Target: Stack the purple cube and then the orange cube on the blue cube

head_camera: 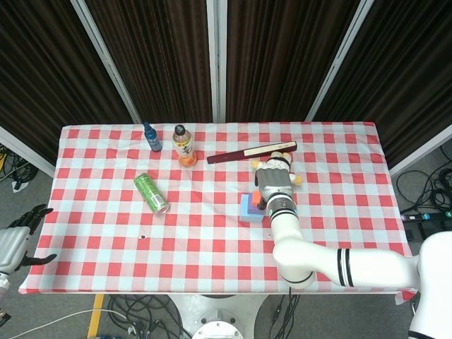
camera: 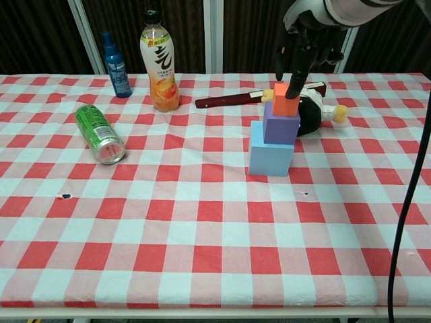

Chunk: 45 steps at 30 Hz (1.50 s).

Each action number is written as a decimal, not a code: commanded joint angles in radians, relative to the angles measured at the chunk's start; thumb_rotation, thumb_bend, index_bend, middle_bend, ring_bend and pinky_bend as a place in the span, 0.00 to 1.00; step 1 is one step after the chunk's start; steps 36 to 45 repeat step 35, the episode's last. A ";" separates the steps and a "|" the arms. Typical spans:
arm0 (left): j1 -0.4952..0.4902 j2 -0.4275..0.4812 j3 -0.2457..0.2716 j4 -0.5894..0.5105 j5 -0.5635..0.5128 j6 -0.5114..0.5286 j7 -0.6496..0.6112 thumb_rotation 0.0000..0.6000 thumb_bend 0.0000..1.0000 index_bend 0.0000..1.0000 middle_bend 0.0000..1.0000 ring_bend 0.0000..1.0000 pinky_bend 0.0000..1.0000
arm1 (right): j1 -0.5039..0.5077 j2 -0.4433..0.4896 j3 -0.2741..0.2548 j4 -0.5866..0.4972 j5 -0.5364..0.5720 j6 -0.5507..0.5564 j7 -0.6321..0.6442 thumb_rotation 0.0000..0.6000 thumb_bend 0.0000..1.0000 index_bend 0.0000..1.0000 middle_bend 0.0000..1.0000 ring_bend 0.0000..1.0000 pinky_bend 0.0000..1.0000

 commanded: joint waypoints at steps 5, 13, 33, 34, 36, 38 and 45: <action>0.000 0.011 0.000 -0.015 0.007 0.008 -0.002 1.00 0.00 0.19 0.17 0.15 0.22 | -0.046 0.223 0.060 -0.268 0.027 0.009 -0.011 1.00 0.10 0.32 1.00 0.95 0.82; 0.000 0.009 -0.005 -0.030 0.009 0.017 0.011 1.00 0.00 0.19 0.17 0.15 0.22 | -0.442 0.399 -0.254 -0.514 -0.861 0.129 0.119 1.00 0.08 0.26 0.62 0.57 0.67; -0.005 -0.052 -0.028 -0.021 0.045 0.091 0.082 1.00 0.00 0.19 0.17 0.15 0.22 | -1.031 0.100 -0.668 0.149 -1.746 0.427 0.660 1.00 0.09 0.00 0.00 0.00 0.03; -0.005 -0.053 -0.029 -0.021 0.046 0.092 0.079 1.00 0.00 0.19 0.16 0.15 0.22 | -1.033 0.099 -0.663 0.153 -1.753 0.419 0.665 1.00 0.09 0.00 0.00 0.00 0.03; -0.006 -0.054 -0.028 -0.020 0.048 0.092 0.077 1.00 0.00 0.19 0.16 0.15 0.22 | -1.034 0.099 -0.659 0.154 -1.758 0.415 0.666 1.00 0.09 0.00 0.00 0.00 0.03; -0.006 -0.054 -0.028 -0.020 0.048 0.092 0.077 1.00 0.00 0.19 0.16 0.15 0.22 | -1.034 0.099 -0.659 0.154 -1.758 0.415 0.666 1.00 0.09 0.00 0.00 0.00 0.03; -0.006 -0.054 -0.028 -0.020 0.048 0.092 0.077 1.00 0.00 0.19 0.16 0.15 0.22 | -1.034 0.099 -0.659 0.154 -1.758 0.415 0.666 1.00 0.09 0.00 0.00 0.00 0.03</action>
